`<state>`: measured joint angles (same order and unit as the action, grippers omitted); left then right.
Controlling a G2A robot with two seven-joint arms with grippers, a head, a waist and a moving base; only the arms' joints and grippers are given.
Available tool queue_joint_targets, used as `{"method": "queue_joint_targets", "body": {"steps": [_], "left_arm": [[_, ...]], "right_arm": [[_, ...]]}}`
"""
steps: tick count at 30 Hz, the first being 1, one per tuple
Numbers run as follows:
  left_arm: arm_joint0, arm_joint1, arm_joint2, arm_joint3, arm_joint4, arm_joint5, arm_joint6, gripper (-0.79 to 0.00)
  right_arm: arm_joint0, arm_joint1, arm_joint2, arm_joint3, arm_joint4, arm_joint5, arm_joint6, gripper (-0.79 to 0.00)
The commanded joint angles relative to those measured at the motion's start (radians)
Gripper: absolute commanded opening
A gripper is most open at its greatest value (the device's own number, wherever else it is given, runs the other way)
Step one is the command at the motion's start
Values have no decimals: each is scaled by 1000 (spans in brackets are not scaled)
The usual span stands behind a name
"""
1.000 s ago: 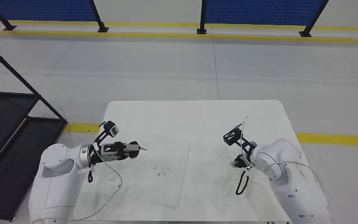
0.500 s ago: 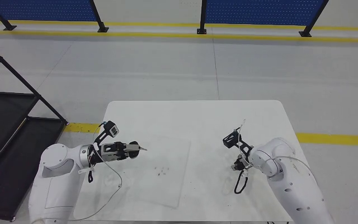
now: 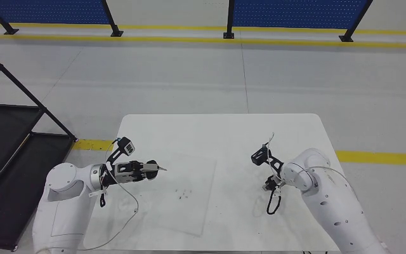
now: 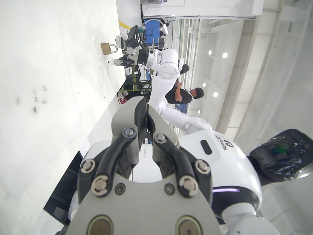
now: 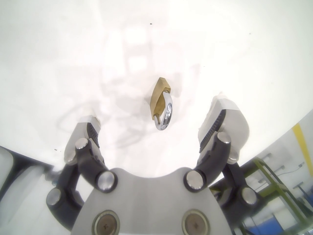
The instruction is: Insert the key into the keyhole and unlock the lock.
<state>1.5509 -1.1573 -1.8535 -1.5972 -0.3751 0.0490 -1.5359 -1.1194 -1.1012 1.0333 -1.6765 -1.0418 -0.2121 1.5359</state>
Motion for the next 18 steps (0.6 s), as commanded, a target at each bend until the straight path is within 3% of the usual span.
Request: {"method": "queue_joint_targets", "body": {"steps": [1, 5, 8, 14, 18], "left_arm": [[0, 0, 0, 0, 0, 0, 0, -785], [0, 0, 0, 0, 0, 0, 0, -785], [0, 0, 0, 0, 0, 0, 0, -785], [0, 0, 0, 0, 0, 0, 0, -785], [0, 0, 0, 0, 0, 0, 0, -785]], "right_arm": [[11, 2, -9, 15, 8, 1, 0, -62], [30, 7, -27, 40, 26, 1, 0, -157], [40, 11, -39, 53, 41, 1, 0, -142], [52, 20, -59, 64, 54, 11, 0, -194], [55, 25, -70, 67, 67, 12, 0, -394]]}}
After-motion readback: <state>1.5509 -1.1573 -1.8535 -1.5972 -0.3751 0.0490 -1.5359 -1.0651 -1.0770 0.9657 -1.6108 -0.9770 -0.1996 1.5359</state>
